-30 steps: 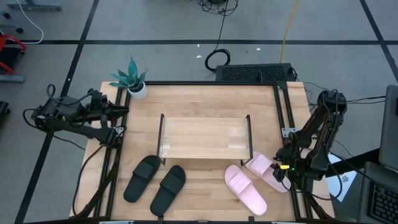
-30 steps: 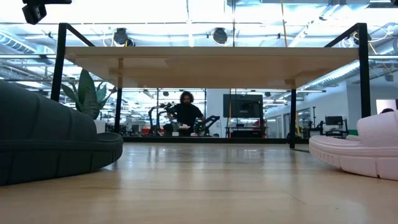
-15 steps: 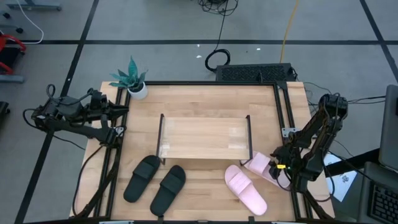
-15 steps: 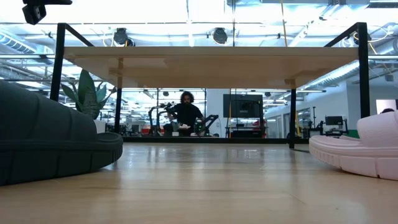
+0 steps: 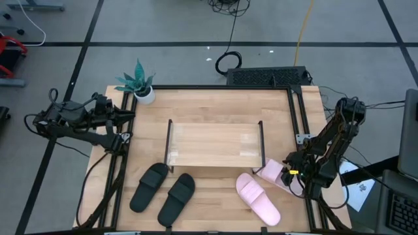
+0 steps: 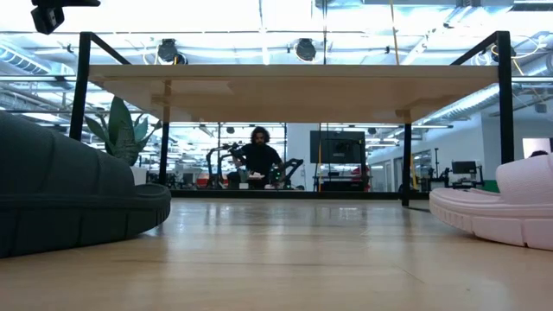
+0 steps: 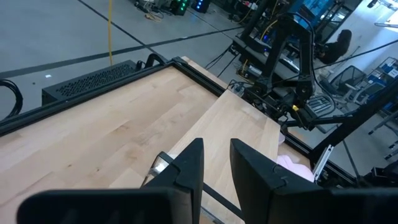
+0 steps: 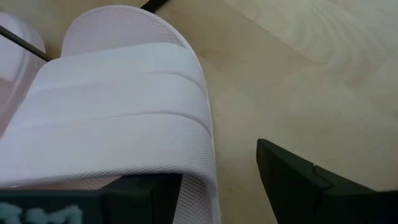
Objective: Pick and place slides into the shelf
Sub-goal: Put the right pink slipper on the shelf
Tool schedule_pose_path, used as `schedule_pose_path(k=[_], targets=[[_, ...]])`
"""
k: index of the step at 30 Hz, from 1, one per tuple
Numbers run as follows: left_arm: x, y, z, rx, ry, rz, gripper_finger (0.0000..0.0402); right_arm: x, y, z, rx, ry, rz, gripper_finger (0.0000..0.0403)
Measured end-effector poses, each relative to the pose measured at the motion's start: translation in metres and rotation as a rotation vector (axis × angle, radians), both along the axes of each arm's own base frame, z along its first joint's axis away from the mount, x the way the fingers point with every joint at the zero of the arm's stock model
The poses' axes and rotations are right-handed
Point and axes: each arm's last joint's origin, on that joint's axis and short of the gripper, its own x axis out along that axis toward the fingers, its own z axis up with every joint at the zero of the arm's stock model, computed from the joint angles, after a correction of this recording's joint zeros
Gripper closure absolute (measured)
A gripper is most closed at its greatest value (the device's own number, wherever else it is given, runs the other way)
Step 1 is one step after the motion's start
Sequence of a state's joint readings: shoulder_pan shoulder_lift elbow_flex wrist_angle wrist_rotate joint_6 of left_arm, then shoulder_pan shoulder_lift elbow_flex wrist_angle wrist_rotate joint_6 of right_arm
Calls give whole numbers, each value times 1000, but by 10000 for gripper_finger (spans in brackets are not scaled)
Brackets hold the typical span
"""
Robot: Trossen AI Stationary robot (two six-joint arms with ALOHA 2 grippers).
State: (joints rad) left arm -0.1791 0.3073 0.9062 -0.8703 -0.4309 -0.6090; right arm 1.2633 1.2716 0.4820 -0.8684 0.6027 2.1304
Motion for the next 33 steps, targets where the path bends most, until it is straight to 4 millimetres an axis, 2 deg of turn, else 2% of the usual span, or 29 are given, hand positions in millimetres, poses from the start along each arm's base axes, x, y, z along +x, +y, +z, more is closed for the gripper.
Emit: schedule_pose_path(k=[17,21,26,33], targets=[[0,0,0,8,1,14,325,0,0,0,7,7,-10,213],[0,0,0,6,0,14,325,-1,0,1,26,16,-36,264],[0,0,0,6,0,15,325,-1,0,1,28,16,-36,382],[0,0,0,6,0,15,325,-3,-1,9,47,91,-96,397]])
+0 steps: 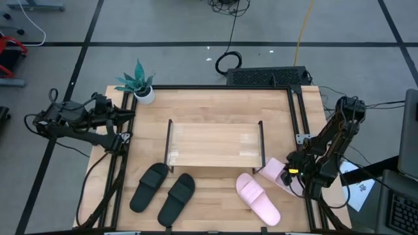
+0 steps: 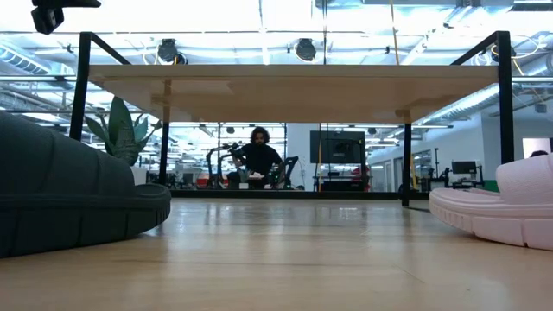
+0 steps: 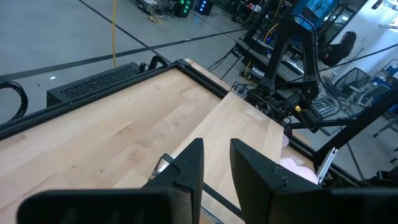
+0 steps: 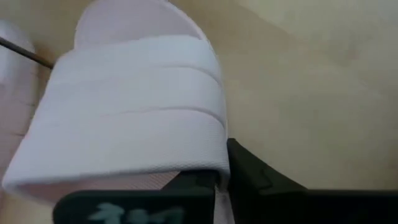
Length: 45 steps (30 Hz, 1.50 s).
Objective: Pick and place slides into the shelf
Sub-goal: Put the right pink slipper on the shelf
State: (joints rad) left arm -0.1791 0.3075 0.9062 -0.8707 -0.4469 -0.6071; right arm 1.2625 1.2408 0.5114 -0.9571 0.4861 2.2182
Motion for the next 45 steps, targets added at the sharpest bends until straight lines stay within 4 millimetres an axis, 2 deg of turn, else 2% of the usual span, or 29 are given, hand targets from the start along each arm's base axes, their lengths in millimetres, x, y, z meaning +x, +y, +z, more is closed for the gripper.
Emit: schedule_pose_path(k=[5,11,42,45], targets=[[0,0,0,0,0,0,325,-2,-1,13,78,58,-29,399],[0,0,0,0,0,0,325,-3,-3,21,139,50,-42,401],[0,0,0,10,0,14,325,3,-7,27,159,-24,-128,402],[0,1,0,13,0,22,325,6,-6,29,147,-118,-117,402]])
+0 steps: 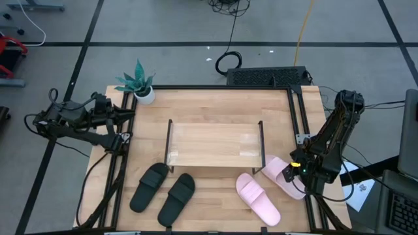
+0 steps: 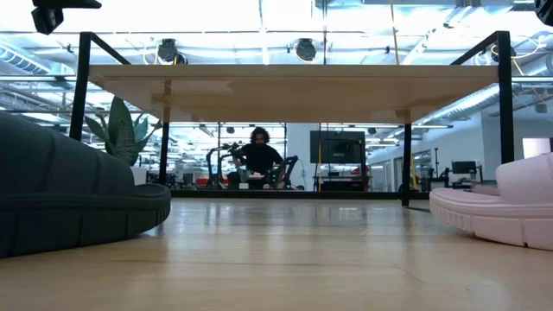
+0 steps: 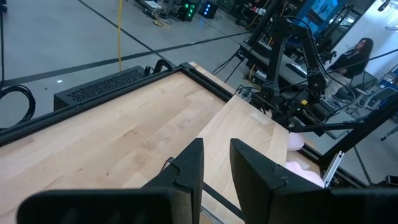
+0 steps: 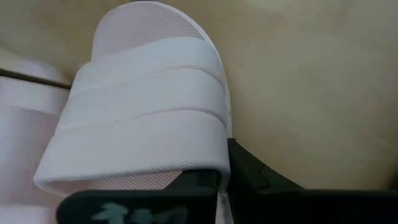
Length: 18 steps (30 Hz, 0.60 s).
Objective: Pick and place slides into the shelf
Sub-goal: Put the right pink slipper on the shelf
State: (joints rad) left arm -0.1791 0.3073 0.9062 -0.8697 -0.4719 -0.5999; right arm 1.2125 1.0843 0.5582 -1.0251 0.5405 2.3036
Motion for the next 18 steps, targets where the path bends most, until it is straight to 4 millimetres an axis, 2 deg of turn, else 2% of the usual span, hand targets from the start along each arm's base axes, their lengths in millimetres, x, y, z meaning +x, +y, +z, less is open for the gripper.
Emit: schedule_pose_path(k=[4,13,18], targets=[[0,0,0,-1,0,0,325,2,0,8,-21,-55,-9,402],[0,0,0,3,1,0,325,1,4,24,6,50,-13,402],[0,0,0,2,1,0,325,2,3,26,24,91,-30,402]])
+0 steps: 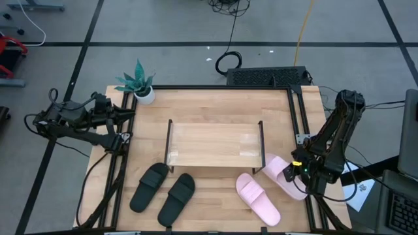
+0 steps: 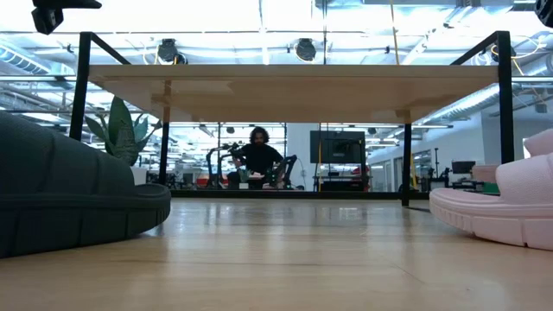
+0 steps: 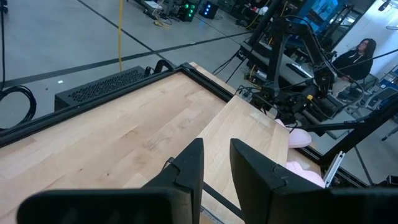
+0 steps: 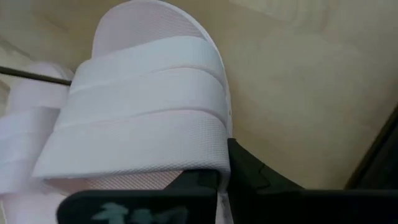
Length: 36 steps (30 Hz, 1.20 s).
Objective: Pick and place slides into the shelf
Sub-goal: Put the right pink slipper on the shelf
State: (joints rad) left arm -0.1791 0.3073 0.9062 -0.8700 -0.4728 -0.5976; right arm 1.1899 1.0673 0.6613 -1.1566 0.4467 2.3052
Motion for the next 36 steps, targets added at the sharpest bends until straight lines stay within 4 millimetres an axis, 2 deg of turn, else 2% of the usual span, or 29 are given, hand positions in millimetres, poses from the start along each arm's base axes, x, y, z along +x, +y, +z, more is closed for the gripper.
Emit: schedule_pose_path(k=[24,32,36], targets=[[0,1,1,28,-3,38,325,-5,-11,18,120,-39,-5,403],[0,1,1,31,-1,37,325,-13,-15,48,206,176,29,402],[0,1,1,36,0,37,325,-12,-14,69,228,152,37,402]])
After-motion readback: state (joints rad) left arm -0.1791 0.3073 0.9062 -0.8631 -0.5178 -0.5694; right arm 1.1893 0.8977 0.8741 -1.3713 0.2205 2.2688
